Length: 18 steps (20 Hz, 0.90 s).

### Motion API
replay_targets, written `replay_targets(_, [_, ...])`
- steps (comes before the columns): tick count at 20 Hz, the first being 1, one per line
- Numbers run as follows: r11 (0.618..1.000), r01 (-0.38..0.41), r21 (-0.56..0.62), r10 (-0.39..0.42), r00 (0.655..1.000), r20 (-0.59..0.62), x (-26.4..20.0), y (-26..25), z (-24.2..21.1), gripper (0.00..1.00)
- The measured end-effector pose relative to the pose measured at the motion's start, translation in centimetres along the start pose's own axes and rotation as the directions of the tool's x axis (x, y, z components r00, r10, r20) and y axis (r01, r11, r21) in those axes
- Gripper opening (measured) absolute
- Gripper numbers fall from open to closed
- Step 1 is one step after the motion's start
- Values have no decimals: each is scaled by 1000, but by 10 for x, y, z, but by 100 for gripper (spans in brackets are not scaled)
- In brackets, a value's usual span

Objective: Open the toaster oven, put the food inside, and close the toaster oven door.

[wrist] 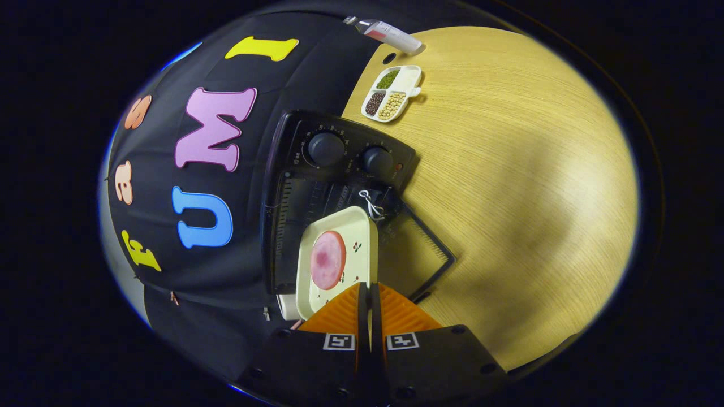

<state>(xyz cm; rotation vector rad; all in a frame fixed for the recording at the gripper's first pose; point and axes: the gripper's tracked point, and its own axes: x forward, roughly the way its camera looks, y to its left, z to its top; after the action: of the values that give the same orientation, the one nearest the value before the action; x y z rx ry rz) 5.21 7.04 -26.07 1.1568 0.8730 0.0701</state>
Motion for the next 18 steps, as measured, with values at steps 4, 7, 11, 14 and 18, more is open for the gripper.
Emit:
replay_targets(4, [999, -2, 36, 1, 1000, 27, 36, 16, 10, 6])
replay_targets(7, [999, -3, 38, 2, 999, 48, 63, 30, 18, 6])
replay_targets(11, [1000, -11, 28, 9, 997, 83, 93, 49, 25, 6])
replay_targets(14, [1000, -5, -3, 5, 995, 100, 111, 54, 27, 6])
replay_targets(18, [998, 55, -21, -52, 991, 125, 121, 46, 27, 6])
